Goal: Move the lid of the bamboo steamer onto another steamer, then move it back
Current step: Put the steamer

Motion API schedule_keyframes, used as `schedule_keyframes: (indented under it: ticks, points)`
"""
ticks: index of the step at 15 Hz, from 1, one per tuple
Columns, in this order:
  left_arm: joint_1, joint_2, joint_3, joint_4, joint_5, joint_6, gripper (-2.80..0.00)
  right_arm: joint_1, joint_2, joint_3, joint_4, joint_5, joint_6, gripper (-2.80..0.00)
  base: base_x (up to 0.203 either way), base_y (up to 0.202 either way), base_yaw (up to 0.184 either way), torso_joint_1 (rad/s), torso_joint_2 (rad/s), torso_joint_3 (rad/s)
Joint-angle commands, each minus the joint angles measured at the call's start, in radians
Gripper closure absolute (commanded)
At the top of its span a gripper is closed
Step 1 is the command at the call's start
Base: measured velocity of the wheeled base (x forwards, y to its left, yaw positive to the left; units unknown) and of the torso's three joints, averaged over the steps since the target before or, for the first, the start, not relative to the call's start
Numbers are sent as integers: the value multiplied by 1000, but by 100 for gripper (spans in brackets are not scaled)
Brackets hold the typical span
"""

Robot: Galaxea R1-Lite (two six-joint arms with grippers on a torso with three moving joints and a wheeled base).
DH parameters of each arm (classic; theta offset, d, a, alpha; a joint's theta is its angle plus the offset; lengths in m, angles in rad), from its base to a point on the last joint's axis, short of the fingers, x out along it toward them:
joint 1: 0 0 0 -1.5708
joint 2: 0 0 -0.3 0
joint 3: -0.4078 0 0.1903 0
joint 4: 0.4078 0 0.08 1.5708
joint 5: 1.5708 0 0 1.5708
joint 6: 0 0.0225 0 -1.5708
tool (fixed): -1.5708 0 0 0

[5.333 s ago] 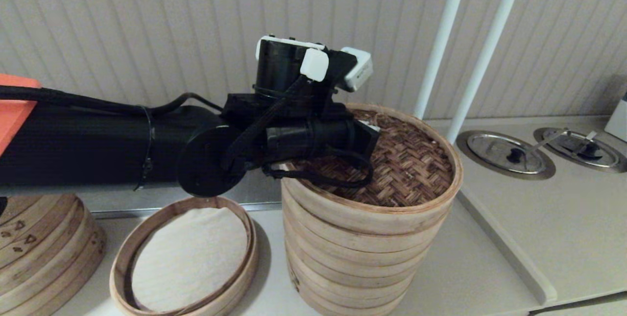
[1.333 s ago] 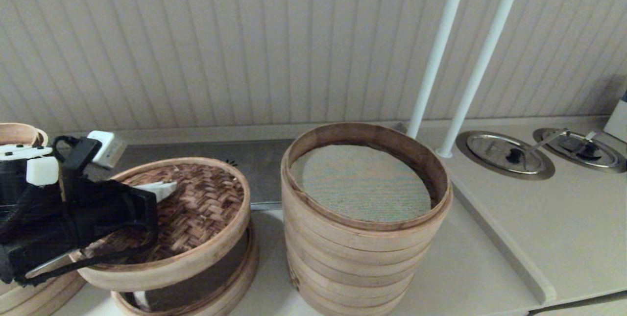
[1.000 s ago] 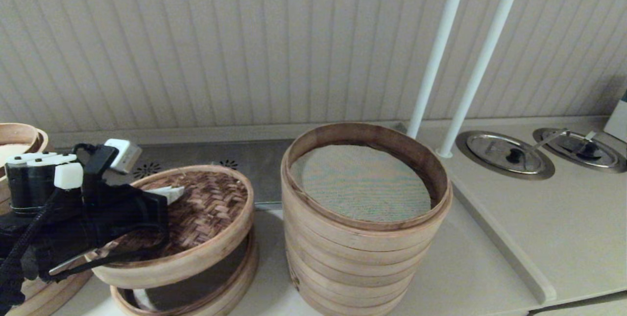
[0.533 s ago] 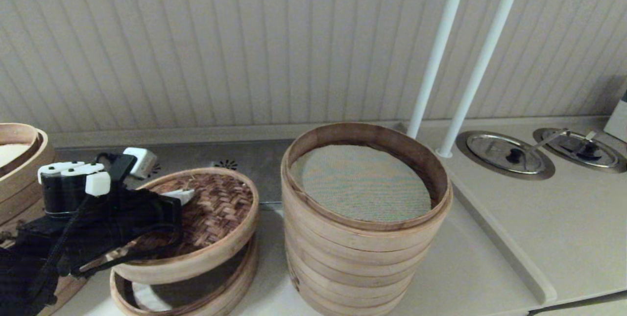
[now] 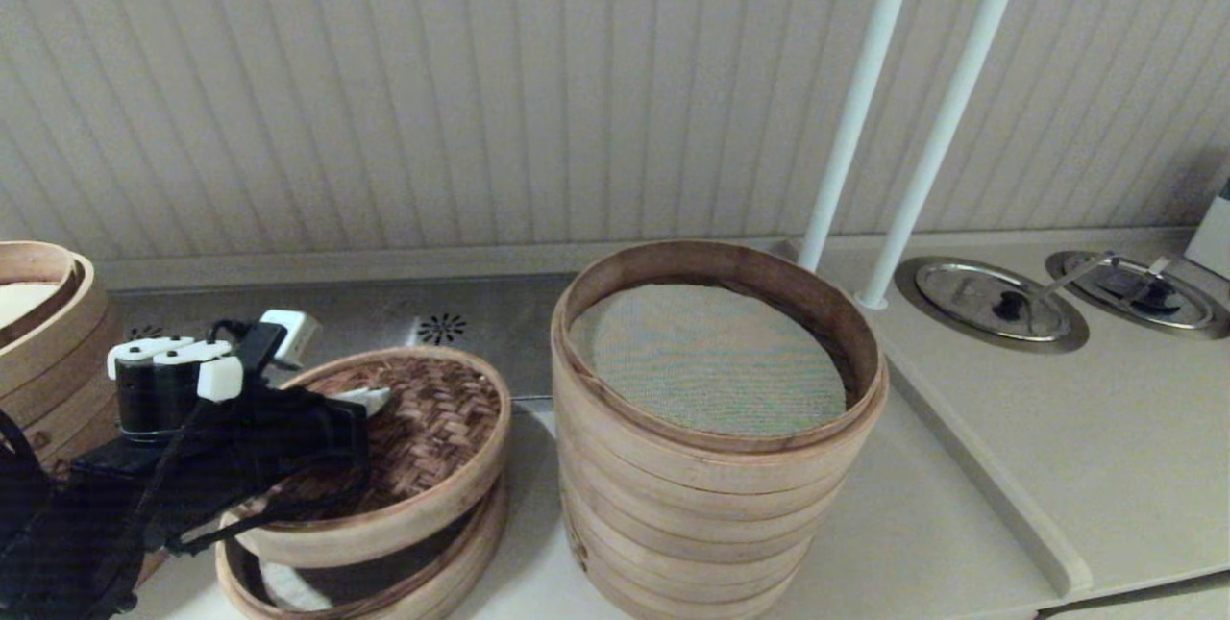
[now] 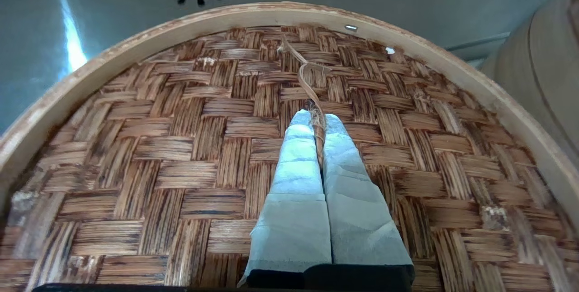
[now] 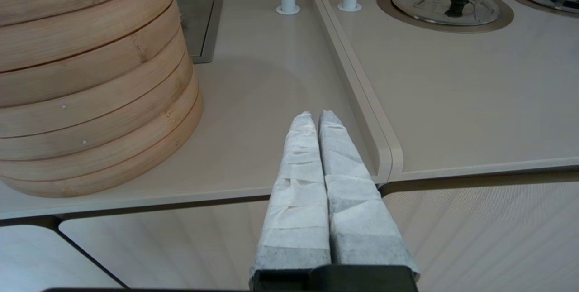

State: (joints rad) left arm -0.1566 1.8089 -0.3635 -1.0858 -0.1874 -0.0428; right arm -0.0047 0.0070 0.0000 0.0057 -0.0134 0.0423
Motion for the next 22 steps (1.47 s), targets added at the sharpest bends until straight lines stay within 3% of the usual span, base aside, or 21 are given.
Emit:
schedule_keyframes:
  ticks: [1,22]
  points:
    - [0,-3,39,-39,-1,0,0,0,1,3,0,0,1,0,0,0,0,0,0,0]
    - [0,-46,140,-56,-6,-6,0,0,1,3,0,0,1,0,0,0,0,0,0,0]
